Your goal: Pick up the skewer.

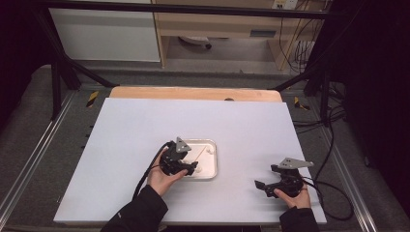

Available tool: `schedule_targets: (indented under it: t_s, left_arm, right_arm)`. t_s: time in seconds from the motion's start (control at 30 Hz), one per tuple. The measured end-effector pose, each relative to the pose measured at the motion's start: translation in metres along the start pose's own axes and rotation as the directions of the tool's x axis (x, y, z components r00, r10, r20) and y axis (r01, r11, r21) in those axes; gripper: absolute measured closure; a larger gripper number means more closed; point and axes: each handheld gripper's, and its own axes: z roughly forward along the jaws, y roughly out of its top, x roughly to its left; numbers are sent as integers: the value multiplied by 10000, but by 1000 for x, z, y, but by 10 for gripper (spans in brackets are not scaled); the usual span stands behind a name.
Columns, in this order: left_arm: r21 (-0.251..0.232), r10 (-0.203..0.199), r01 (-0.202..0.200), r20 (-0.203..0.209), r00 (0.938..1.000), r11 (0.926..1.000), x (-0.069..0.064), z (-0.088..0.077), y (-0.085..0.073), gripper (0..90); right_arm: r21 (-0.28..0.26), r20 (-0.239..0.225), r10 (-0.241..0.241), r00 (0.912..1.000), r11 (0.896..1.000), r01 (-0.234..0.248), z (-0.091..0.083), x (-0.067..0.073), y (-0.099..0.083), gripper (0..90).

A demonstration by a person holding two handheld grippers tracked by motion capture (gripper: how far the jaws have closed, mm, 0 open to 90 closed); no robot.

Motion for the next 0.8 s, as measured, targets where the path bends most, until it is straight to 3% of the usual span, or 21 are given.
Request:
schedule_targets:
  t_s: [0.2,0.37,0.8]
  left_arm:
    - [307,39,-41,72,10000,9995,-6,12,3,549]
    - [499,-83,93,-202,9998,9987,-8,19,2,653]
    - [717,-93,121,-403,9991,9974,-12,28,-3,780]
  right_arm:
    - [46,0,-38,10000,10000,38,0,0,0,9]
    - [22,1,-33,10000,10000,33,0,0,0,9]
    - [38,-37,-39,10000,10000,39,0,0,0,9]
